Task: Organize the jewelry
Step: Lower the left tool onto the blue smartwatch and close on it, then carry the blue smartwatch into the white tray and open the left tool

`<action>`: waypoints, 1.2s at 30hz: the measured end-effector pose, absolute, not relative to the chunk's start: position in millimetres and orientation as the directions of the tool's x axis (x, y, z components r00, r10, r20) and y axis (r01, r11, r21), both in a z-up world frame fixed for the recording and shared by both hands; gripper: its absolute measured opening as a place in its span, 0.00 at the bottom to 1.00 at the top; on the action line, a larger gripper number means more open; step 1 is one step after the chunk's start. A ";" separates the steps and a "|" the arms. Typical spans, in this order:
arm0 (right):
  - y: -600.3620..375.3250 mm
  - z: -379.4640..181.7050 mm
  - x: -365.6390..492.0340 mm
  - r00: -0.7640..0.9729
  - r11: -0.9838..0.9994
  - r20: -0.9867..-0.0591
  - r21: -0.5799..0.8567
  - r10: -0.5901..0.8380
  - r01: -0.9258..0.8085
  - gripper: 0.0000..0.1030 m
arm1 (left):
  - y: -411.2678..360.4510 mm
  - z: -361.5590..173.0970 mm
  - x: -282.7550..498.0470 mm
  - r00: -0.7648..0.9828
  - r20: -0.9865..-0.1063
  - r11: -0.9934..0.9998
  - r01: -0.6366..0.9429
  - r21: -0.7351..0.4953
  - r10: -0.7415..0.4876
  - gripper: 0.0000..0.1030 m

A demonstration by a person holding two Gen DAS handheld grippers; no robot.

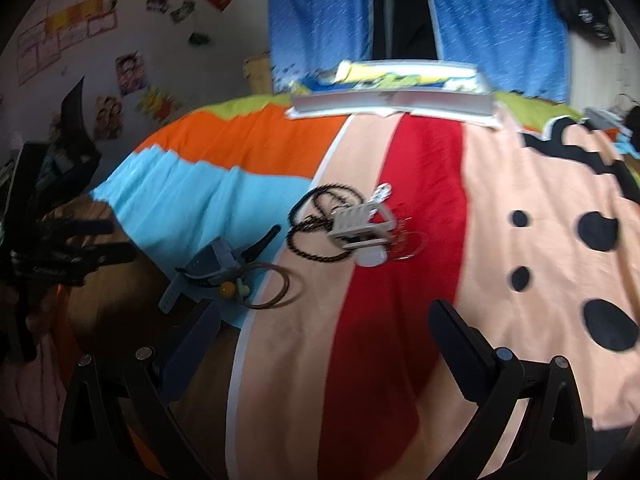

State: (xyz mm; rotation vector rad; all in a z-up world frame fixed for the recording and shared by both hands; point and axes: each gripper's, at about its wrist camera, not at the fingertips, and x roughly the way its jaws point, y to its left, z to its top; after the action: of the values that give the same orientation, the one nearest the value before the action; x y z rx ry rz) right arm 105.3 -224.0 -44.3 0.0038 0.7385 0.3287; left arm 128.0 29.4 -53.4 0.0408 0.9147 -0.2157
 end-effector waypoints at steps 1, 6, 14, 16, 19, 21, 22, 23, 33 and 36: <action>-221.8 -47.5 110.3 0.679 0.945 -0.666 0.129 0.308 -0.301 0.96 | 28.7 -57.9 134.9 0.582 -0.794 0.975 0.213 -0.060 -0.175 0.71; -209.2 -68.0 136.6 0.606 0.924 -0.710 0.181 0.360 -0.336 0.59 | 19.7 -89.2 161.1 0.506 -0.822 0.952 0.274 -0.134 -0.261 0.45; -183.0 -92.0 165.0 0.504 0.887 -0.743 0.270 0.440 -0.375 0.37 | 9.0 -111.8 175.7 0.423 -0.841 0.924 0.319 -0.209 -0.337 0.15; -174.5 -99.9 171.2 0.481 0.889 -0.763 0.268 0.432 -0.372 0.25 | 7.5 -110.9 175.5 0.423 -0.840 0.923 0.320 -0.214 -0.341 0.12; -163.9 -107.4 175.2 0.466 0.898 -0.785 0.251 0.407 -0.362 0.04 | 2.4 -108.4 174.0 0.437 -0.845 0.934 0.308 -0.182 -0.308 0.10; -160.2 -105.6 174.0 0.479 0.901 -0.778 0.256 0.406 -0.349 0.03 | 1.9 -101.8 171.1 0.461 -0.839 0.941 0.297 -0.161 -0.289 0.09; -159.7 -101.3 171.9 0.490 0.899 -0.767 0.264 0.416 -0.349 0.03 | 2.1 -97.0 169.7 0.473 -0.833 0.943 0.294 -0.158 -0.287 0.04; -159.9 -96.0 168.9 0.501 0.897 -0.756 0.267 0.421 -0.352 0.03 | 1.6 -89.8 168.9 0.484 -0.826 0.944 0.290 -0.158 -0.287 0.04; -173.0 10.1 187.4 0.646 0.886 -0.626 0.172 0.436 -0.431 0.02 | -8.3 -21.2 207.0 0.554 -0.774 0.941 0.299 -0.160 -0.308 0.04; -189.5 47.7 208.4 0.673 0.885 -0.596 0.157 0.439 -0.438 0.02 | -13.5 7.5 235.8 0.585 -0.747 0.940 0.302 -0.161 -0.316 0.04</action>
State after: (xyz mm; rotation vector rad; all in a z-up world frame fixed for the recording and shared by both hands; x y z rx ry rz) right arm 208.4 -189.5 47.7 0.0011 0.6712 0.4935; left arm 235.8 -13.5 7.5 -0.0174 0.8742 -0.3604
